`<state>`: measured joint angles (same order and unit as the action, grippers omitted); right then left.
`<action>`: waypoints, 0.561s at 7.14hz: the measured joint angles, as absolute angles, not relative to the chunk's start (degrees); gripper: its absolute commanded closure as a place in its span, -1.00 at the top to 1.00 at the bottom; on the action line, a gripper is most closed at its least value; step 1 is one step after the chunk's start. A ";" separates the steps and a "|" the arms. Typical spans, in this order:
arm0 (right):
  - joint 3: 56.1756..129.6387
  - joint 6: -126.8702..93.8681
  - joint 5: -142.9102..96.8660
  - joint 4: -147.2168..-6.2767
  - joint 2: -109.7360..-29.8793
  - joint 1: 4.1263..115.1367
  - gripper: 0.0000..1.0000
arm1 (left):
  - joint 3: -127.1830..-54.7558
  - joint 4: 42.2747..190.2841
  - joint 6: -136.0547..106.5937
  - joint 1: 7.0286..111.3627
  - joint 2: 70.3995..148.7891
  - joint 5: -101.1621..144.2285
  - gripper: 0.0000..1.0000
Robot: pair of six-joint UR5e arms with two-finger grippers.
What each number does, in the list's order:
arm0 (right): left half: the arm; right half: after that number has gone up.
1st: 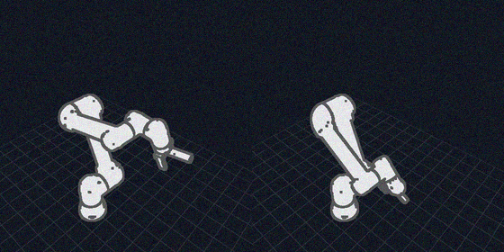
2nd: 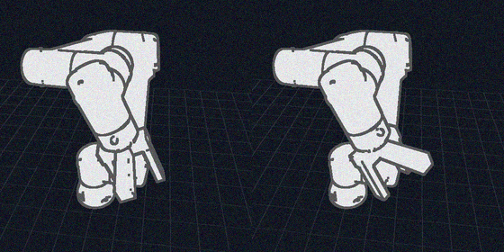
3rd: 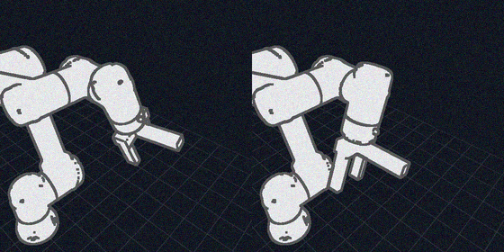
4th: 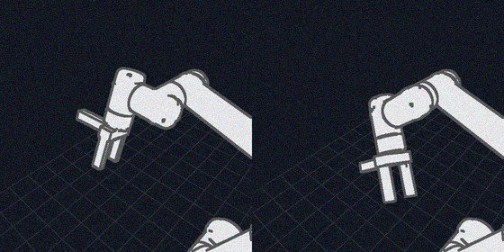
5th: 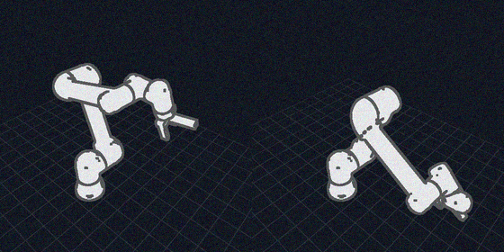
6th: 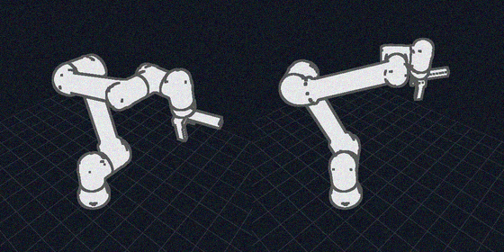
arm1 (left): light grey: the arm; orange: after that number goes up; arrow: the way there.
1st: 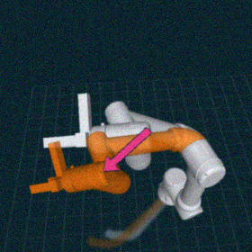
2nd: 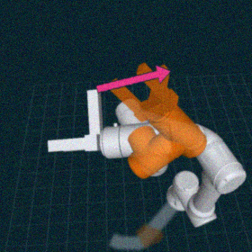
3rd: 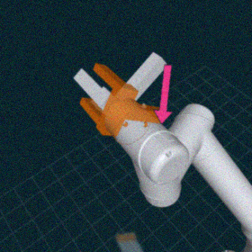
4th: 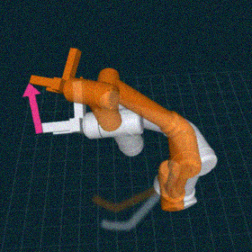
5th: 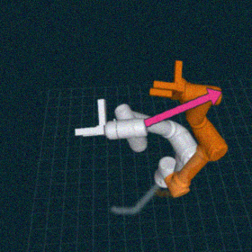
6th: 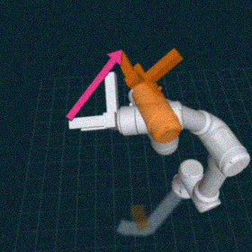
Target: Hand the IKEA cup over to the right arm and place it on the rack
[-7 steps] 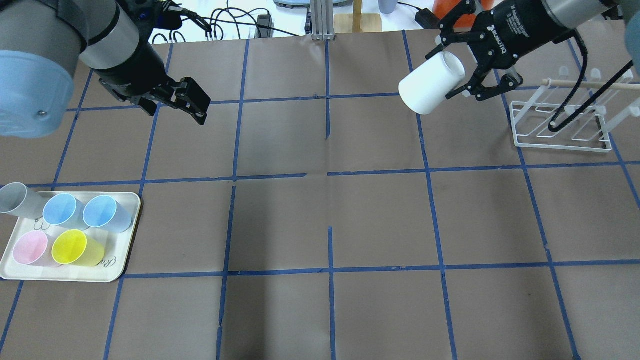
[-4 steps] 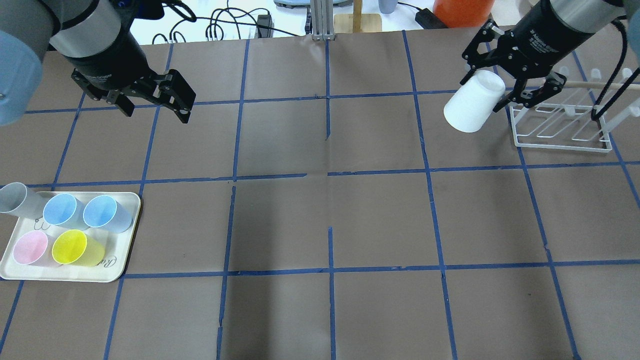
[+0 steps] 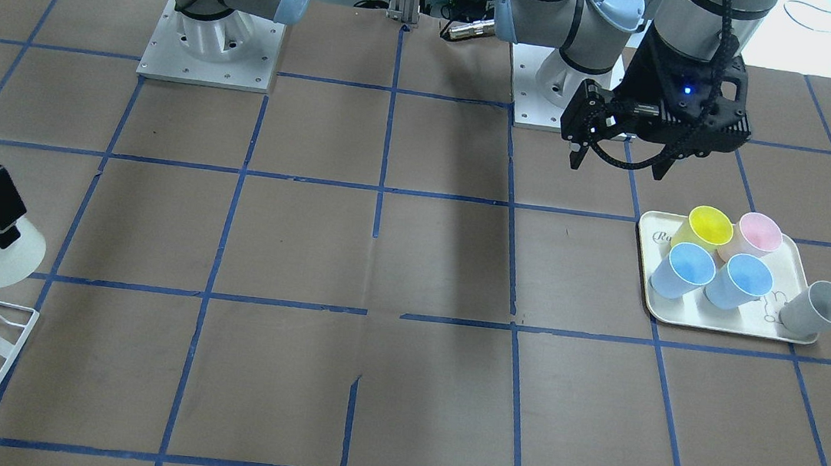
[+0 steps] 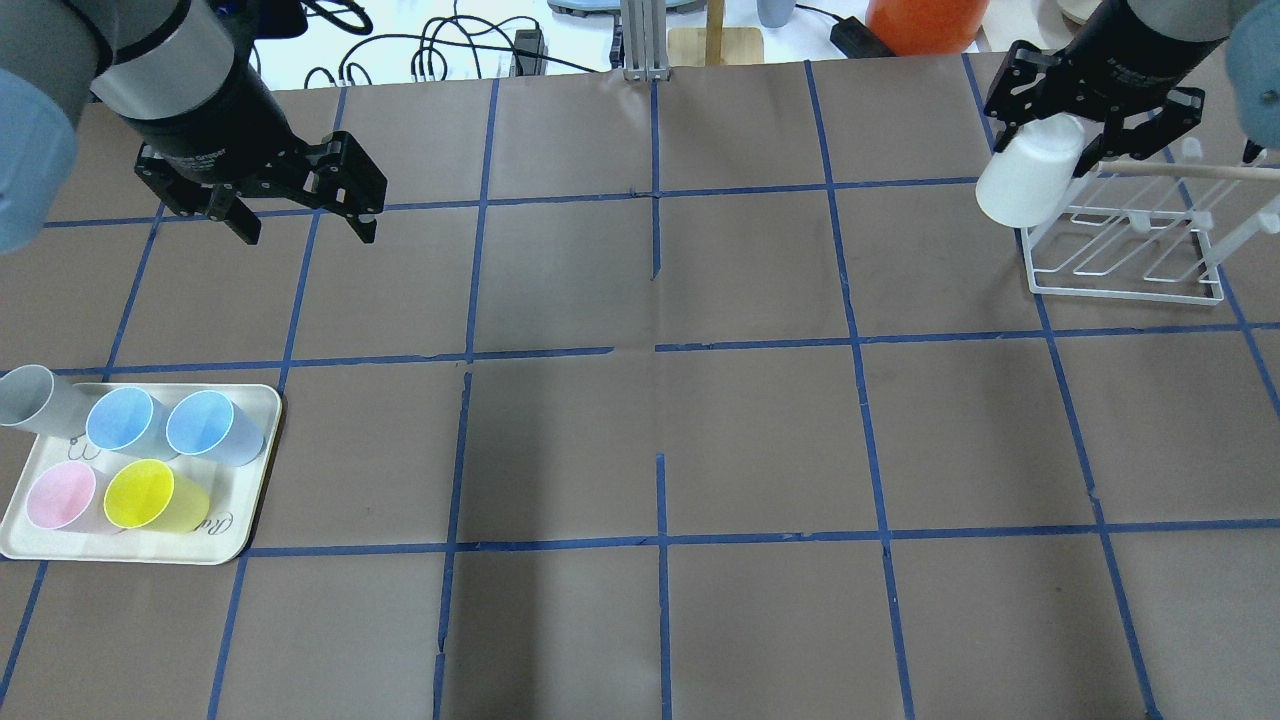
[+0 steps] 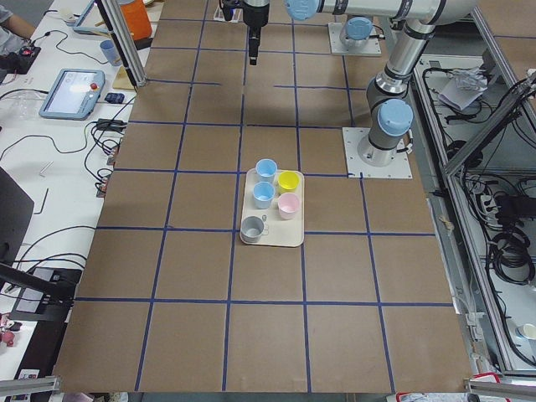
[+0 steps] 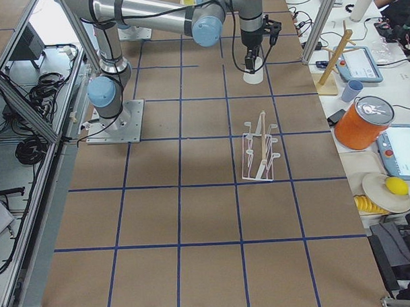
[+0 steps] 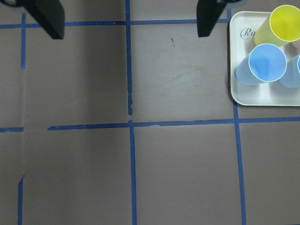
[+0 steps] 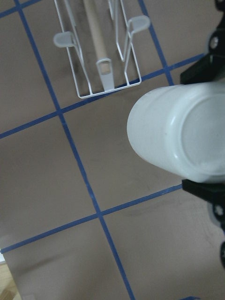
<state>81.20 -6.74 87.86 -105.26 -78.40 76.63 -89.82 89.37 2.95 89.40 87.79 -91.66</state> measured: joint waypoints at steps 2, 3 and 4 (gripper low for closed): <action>74.23 -2.95 87.81 -103.74 -72.40 74.95 -0.16 | -89.83 91.69 4.89 89.19 86.79 -91.69 1.00; 72.57 -0.16 87.59 -103.39 -70.73 73.25 -0.16 | -89.76 92.25 5.52 88.64 86.43 -91.54 1.00; 71.92 3.36 87.32 -103.34 -69.70 71.40 -0.16 | -89.79 92.45 5.91 88.21 86.29 -91.36 1.00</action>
<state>71.92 3.36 87.32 -103.34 -69.70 71.40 -89.79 92.45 5.91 88.21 86.29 -91.36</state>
